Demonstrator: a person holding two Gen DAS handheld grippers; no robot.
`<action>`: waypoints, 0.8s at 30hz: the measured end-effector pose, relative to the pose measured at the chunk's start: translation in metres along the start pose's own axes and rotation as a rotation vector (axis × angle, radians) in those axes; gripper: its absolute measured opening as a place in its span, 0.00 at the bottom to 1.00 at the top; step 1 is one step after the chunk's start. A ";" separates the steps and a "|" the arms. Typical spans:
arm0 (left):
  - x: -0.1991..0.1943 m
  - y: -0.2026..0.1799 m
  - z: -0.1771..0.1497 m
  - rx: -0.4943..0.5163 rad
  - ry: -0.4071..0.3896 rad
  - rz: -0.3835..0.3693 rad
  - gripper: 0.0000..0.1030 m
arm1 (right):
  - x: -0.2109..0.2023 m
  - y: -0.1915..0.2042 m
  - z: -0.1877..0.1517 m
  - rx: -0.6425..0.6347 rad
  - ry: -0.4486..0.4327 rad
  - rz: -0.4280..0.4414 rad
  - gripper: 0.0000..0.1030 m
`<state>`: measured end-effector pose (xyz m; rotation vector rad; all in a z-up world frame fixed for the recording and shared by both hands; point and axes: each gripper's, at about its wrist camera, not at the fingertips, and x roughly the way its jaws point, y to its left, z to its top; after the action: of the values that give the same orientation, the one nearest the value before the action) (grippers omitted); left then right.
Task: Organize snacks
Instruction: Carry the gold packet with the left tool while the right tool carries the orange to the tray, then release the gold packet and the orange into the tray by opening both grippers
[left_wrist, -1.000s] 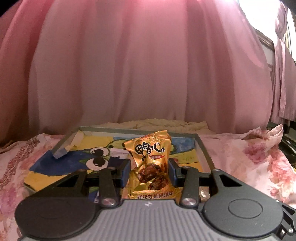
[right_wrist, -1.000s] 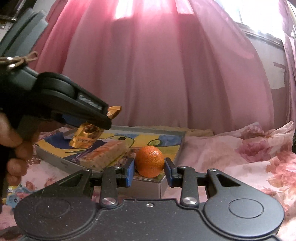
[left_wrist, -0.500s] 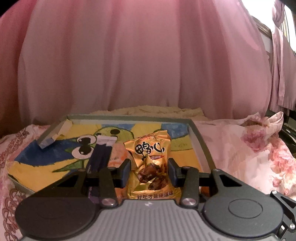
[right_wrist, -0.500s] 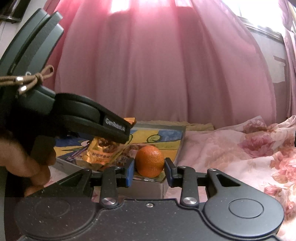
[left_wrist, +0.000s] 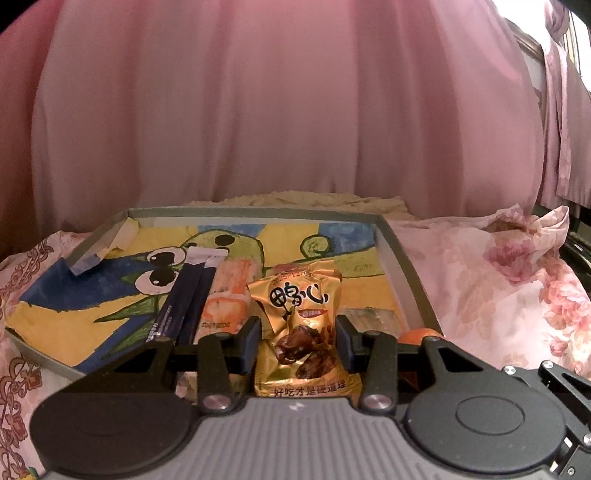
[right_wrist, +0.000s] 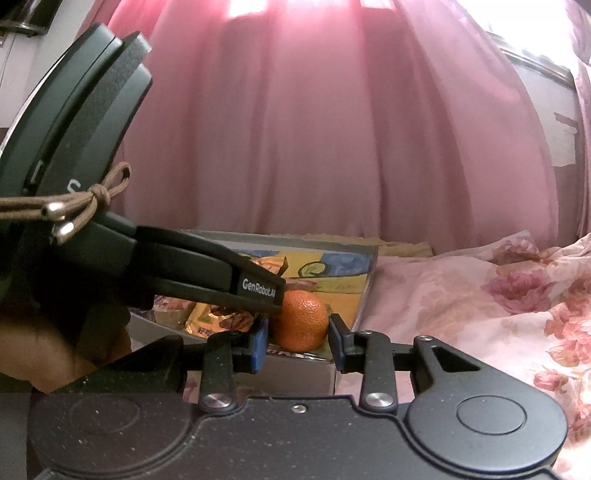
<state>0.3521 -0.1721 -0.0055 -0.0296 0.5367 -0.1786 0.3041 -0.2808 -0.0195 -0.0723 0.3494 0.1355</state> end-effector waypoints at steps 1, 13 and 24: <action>0.000 0.000 0.000 -0.002 0.001 -0.001 0.46 | 0.001 0.000 0.000 0.000 0.001 -0.001 0.36; -0.006 0.006 0.000 -0.031 -0.005 0.006 0.55 | -0.002 0.002 0.001 -0.007 -0.004 -0.016 0.40; -0.035 0.019 0.011 -0.069 -0.085 0.061 0.93 | -0.022 0.004 0.007 0.017 -0.034 -0.022 0.66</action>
<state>0.3308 -0.1469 0.0200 -0.0879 0.4585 -0.0988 0.2855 -0.2793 -0.0055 -0.0573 0.3154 0.1119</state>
